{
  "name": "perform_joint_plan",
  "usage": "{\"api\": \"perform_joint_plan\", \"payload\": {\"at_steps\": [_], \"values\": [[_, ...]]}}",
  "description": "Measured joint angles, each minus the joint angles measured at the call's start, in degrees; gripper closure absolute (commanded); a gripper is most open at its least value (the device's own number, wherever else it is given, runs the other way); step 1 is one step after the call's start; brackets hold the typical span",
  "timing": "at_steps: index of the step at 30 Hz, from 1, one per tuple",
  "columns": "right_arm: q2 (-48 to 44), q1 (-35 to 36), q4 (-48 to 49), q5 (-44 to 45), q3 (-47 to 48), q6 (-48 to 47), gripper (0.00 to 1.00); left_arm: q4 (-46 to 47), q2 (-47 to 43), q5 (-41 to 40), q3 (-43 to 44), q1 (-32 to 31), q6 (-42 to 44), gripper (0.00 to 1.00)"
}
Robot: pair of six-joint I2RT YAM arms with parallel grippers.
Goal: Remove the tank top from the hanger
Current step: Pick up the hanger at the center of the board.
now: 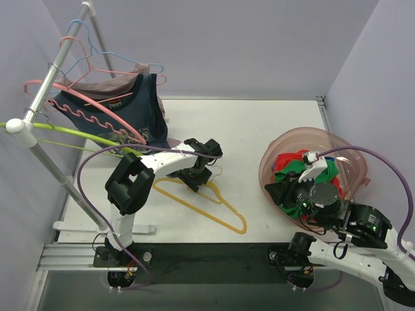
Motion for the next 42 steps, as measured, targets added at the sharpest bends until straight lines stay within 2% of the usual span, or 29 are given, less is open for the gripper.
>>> {"api": "perform_joint_plan", "payload": {"at_steps": [6,9,16,25,31,42], "values": [[-0.15,0.0,-0.07,-0.79,0.17,-0.15,0.75,4.66,1.07,-1.57,-1.38,0.61,-1.22,0.4],[-0.26,0.0,-0.09,-0.92,0.17,-0.24,0.74,6.05,1.07,-5.14,-1.38,0.72,-8.76,0.4],[-0.37,0.0,-0.22,-0.96,0.17,-1.05,0.75,6.23,2.36,-7.39,-0.02,0.74,-15.13,0.44],[-1.22,0.0,-0.26,-0.94,0.2,-1.25,0.74,2.32,4.61,-4.5,3.28,0.5,-16.7,0.44],[-1.62,0.0,-0.28,-0.94,0.2,-1.25,0.74,-0.7,4.7,-2.97,4.02,-0.87,-17.18,0.4],[-1.88,0.02,-0.7,-0.92,0.2,-1.25,0.74,-8.11,6.03,-2.19,13.88,-1.97,-17.44,0.41]]}}
